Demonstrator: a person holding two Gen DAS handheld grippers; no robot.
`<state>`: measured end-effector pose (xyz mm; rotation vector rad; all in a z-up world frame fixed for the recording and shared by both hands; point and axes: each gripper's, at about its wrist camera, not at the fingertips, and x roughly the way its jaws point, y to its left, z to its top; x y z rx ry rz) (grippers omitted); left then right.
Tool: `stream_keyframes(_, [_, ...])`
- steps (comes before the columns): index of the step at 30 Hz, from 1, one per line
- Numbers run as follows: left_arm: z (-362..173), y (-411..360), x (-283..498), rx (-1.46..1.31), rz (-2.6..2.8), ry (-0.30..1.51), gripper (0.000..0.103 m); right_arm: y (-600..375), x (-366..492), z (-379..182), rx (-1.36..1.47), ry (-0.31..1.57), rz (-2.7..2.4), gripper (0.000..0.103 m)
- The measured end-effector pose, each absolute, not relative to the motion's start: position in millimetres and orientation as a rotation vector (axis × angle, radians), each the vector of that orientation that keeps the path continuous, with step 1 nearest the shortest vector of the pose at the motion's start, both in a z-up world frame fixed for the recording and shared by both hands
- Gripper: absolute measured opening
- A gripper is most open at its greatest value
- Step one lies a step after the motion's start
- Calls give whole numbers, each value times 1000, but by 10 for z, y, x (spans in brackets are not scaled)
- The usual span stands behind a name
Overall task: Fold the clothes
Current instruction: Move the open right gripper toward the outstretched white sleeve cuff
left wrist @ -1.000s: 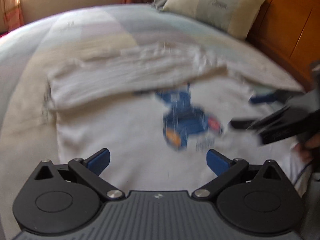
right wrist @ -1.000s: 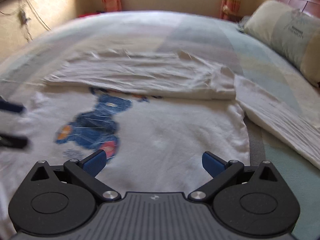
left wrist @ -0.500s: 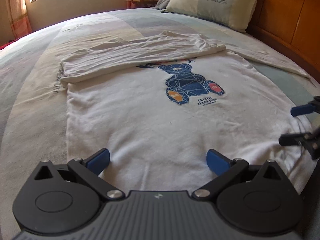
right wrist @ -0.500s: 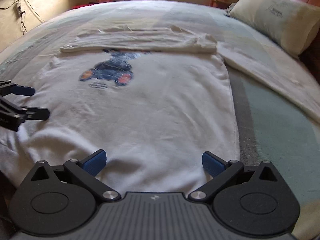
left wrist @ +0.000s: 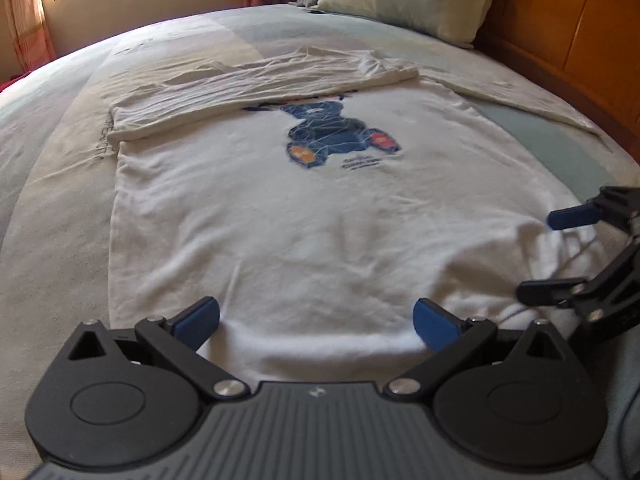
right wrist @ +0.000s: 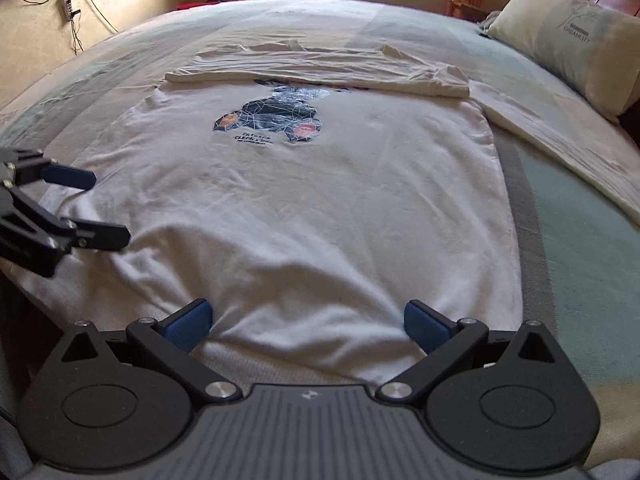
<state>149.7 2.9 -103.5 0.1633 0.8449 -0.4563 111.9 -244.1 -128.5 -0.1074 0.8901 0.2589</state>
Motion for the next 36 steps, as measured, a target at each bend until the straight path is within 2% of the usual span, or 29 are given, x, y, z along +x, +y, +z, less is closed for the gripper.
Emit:
stream_keyframes(4, [-928, 41, 1329, 147, -511, 836, 102, -2480, 1085, -1289, -96, 890, 245, 103])
stream_keyframes(7, [-1076, 139, 1320, 59, -530, 929, 102, -2484, 1078, -1293, -95, 886, 246, 103])
stream_keyframes(13, [-1014, 342, 1258, 7, -472, 961, 102, -2493, 1059, -1300, -94, 876, 250, 103])
stream_keyframes(22, [-721, 250, 1644, 45, -458, 837, 102, -2495, 1044, -1303, -94, 870, 251, 103])
stream_keyframes(30, [-1126, 300, 1763, 13, -415, 906, 102, -2435, 1099, -1250, -91, 897, 249, 103])
stream_keyframes(36, [-886, 436, 1671, 20, -352, 834, 102, -2119, 1295, -1110, -75, 897, 349, 103])
